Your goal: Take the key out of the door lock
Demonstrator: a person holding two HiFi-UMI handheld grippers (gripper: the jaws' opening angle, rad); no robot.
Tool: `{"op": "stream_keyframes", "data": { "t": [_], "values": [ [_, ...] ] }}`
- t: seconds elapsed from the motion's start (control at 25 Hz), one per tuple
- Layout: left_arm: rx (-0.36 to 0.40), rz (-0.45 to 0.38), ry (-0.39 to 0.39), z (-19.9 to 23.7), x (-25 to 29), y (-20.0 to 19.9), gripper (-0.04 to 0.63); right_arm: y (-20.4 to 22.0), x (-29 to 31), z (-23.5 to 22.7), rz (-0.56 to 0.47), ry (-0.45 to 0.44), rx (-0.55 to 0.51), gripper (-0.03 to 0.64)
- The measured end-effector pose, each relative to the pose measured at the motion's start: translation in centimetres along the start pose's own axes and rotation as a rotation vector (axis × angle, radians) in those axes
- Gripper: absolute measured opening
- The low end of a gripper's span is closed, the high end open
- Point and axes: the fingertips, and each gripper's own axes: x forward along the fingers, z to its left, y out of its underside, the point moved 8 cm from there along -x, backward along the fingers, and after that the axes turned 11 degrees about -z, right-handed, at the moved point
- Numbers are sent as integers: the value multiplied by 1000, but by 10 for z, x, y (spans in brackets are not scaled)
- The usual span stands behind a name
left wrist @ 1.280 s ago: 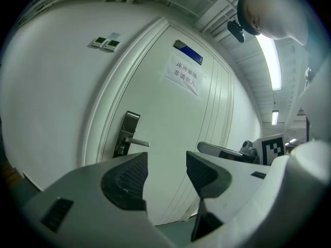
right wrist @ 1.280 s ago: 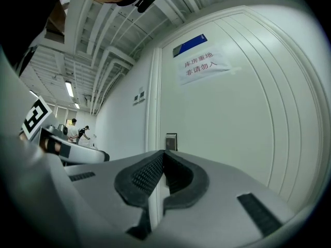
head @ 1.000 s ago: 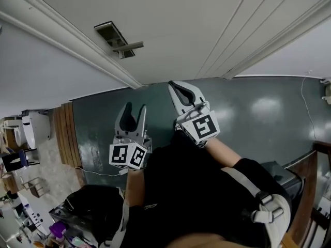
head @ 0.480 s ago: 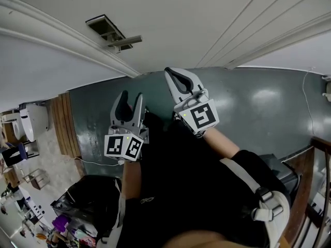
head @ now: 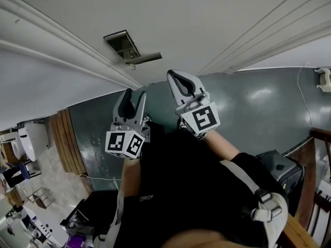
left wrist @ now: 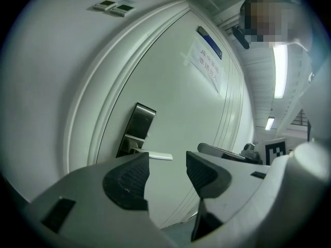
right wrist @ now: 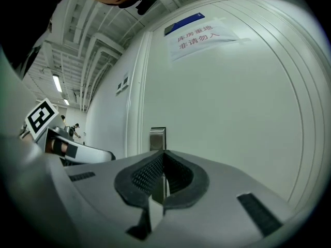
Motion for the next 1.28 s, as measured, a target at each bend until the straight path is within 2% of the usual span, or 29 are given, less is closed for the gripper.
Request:
{"op": "stream_keyframes", "data": {
  "t": [0.32, 0.64, 0.8, 0.96, 1.12, 1.28],
  "values": [
    [-75, 53, 133, 76, 17, -19, 218, 7, 53, 53, 34, 82, -34, 8],
    [-124, 140, 276, 111, 25, -15, 218, 17, 59, 81, 95, 224, -44, 8],
    [-193, 150, 258, 118, 27, -3, 218, 19, 53, 84, 128, 230, -39, 8],
    [-342, 153, 222, 122, 36, 15, 218, 25, 49, 75, 138, 238, -41, 8],
    [-387, 158, 195, 129, 45, 27, 218, 29, 53, 71, 145, 247, -37, 8],
    [-479, 165, 152, 136, 55, 50, 218, 34, 51, 64, 162, 248, -36, 8]
  ]
}}
